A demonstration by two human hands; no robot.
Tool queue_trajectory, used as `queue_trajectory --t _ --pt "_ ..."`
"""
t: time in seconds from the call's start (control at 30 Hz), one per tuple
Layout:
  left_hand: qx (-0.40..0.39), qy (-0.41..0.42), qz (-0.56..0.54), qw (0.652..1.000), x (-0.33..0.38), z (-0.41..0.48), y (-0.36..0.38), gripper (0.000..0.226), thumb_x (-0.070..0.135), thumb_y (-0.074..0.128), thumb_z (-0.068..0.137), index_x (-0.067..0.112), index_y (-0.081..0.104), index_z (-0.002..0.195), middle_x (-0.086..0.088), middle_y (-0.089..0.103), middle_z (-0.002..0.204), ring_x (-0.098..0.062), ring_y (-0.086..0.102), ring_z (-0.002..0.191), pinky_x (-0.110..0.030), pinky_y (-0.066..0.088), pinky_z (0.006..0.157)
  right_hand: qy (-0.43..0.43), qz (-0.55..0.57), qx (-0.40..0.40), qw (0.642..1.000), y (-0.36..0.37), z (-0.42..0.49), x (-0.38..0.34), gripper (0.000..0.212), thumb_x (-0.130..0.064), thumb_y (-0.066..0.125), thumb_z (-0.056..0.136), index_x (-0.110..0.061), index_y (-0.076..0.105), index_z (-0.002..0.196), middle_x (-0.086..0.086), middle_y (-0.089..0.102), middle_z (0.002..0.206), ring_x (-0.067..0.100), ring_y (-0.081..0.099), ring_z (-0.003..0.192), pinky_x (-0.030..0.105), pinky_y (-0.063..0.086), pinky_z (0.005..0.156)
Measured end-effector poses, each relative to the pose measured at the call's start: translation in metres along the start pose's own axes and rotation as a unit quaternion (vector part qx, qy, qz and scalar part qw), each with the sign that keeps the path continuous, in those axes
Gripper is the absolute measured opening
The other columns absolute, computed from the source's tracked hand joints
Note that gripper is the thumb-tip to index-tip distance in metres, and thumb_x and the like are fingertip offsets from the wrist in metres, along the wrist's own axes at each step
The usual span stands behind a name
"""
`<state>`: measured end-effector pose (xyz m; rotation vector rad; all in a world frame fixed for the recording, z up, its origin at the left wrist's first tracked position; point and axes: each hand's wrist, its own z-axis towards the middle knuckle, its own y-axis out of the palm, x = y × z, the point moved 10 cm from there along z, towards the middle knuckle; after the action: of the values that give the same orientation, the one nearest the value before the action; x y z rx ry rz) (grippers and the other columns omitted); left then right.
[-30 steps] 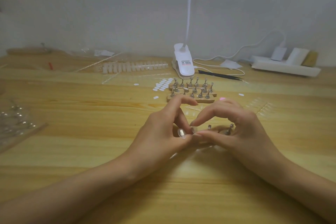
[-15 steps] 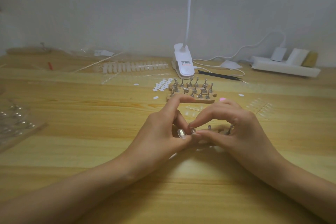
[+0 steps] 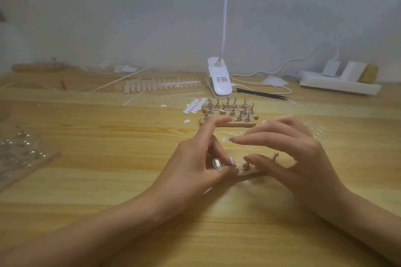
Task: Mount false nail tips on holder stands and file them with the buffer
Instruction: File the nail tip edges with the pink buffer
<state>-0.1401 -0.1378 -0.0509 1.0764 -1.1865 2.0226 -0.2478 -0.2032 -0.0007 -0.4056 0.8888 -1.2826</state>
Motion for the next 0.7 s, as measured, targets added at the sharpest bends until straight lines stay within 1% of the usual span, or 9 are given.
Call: queue_trajectory --t 0.07,0.17,0.27,0.37,0.43,0.5,0.6,0.67,0.7 --pt "0.000 0.002 0.002 1.000 0.000 0.000 0.000 0.076 0.011 0.077 0.081 0.042 0.039 0.140 0.014 0.067 0.079 -0.006 0.068 0.077 -0.021 0.053 0.074 -0.052 -0.052 0.012 0.997 -0.003 -0.001 -0.006 0.023 -0.032 0.062 0.088 -0.029 0.076 0.106 -0.012 0.070 0.103 0.022 0.058 0.096 0.056 0.044 0.086" --pt "0.001 0.009 0.006 1.000 0.000 0.000 0.000 0.078 0.011 0.077 0.082 0.041 0.037 0.142 0.017 0.066 0.078 -0.005 0.067 0.080 -0.017 0.050 0.077 -0.102 -0.088 0.006 0.991 0.003 -0.005 -0.011 0.020 -0.026 0.062 0.089 -0.034 0.077 0.099 -0.014 0.070 0.105 0.025 0.058 0.098 0.053 0.041 0.091" --pt "-0.001 0.022 0.011 1.000 0.003 0.000 0.000 0.079 0.009 0.076 0.082 0.038 0.037 0.143 0.018 0.066 0.080 -0.002 0.065 0.084 -0.010 0.046 0.077 -0.120 -0.104 -0.002 0.987 0.007 -0.006 -0.012 0.020 -0.025 0.062 0.087 -0.034 0.079 0.093 -0.015 0.070 0.104 0.025 0.059 0.101 0.051 0.040 0.093" --pt "-0.002 0.029 -0.004 1.000 0.006 0.000 -0.002 0.085 0.010 0.081 0.078 0.042 0.036 0.143 0.015 0.065 0.091 -0.007 0.065 0.083 -0.015 0.050 0.074 -0.118 -0.095 -0.012 0.988 0.007 -0.005 -0.010 0.020 -0.025 0.062 0.087 -0.032 0.080 0.094 -0.013 0.069 0.110 0.024 0.057 0.105 0.050 0.040 0.093" --pt "-0.016 0.026 0.001 1.000 0.006 -0.002 -0.002 0.096 0.018 0.087 0.071 0.050 0.032 0.143 0.015 0.062 0.101 -0.010 0.065 0.084 -0.019 0.053 0.071 -0.096 -0.064 -0.006 0.993 0.000 -0.001 -0.004 0.024 -0.026 0.060 0.088 -0.029 0.078 0.103 -0.008 0.067 0.118 0.024 0.056 0.108 0.048 0.040 0.092" --pt "-0.040 0.036 0.043 0.998 0.007 -0.003 0.000 0.103 0.022 0.087 0.070 0.057 0.025 0.143 0.019 0.060 0.106 -0.009 0.063 0.089 -0.013 0.048 0.068 -0.051 -0.012 0.027 0.998 -0.017 0.005 0.011 0.027 -0.024 0.058 0.090 -0.025 0.073 0.111 -0.006 0.066 0.118 0.022 0.057 0.111 0.040 0.039 0.096" --pt "-0.061 0.046 0.068 0.995 0.007 -0.003 -0.003 0.103 0.015 0.085 0.073 0.058 0.023 0.144 0.021 0.062 0.104 -0.005 0.062 0.086 -0.005 0.042 0.063 0.006 -0.005 0.060 0.998 -0.037 0.010 0.040 0.020 -0.013 0.062 0.093 -0.024 0.073 0.105 -0.010 0.068 0.108 0.018 0.056 0.108 0.035 0.039 0.096" --pt "-0.067 0.049 0.086 0.993 0.007 -0.001 -0.008 0.102 0.010 0.083 0.075 0.060 0.025 0.142 0.020 0.063 0.102 -0.005 0.061 0.082 -0.004 0.042 0.062 0.048 -0.028 0.035 0.998 -0.033 0.011 0.062 0.021 -0.007 0.069 0.092 -0.026 0.075 0.098 -0.016 0.068 0.104 0.018 0.055 0.105 0.038 0.039 0.095" --pt "-0.070 0.048 0.099 0.991 0.006 0.001 -0.010 0.101 0.010 0.082 0.075 0.062 0.025 0.141 0.020 0.063 0.102 -0.005 0.061 0.082 -0.005 0.042 0.062 0.064 -0.035 0.014 0.997 -0.028 0.010 0.069 0.019 -0.010 0.072 0.089 -0.028 0.075 0.096 -0.017 0.068 0.102 0.019 0.055 0.104 0.040 0.039 0.095"
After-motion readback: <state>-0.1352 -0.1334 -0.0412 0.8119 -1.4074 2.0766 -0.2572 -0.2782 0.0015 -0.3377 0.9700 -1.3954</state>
